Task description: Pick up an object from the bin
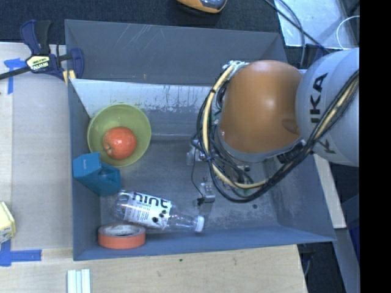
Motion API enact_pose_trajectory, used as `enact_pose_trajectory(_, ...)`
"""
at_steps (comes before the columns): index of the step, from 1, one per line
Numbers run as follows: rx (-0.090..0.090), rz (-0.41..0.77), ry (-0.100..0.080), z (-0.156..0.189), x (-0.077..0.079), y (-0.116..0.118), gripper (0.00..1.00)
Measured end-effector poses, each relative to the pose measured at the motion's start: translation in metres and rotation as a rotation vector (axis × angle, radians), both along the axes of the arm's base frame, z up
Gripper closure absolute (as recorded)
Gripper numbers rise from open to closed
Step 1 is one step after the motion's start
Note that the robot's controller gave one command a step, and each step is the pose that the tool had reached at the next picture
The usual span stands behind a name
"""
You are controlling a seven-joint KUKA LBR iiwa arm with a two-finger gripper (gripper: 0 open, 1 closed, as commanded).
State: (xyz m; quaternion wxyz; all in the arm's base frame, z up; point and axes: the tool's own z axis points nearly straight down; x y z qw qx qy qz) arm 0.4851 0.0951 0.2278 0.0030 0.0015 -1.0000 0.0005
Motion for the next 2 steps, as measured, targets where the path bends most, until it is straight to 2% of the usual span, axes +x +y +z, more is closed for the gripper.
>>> enact_pose_trajectory(1,0.002,-0.003,-0.009,0.004,0.002,0.0,0.0)
enact_pose_trajectory(2,0.001,0.062,-0.004,-0.151,0.013,0.076,0.0)
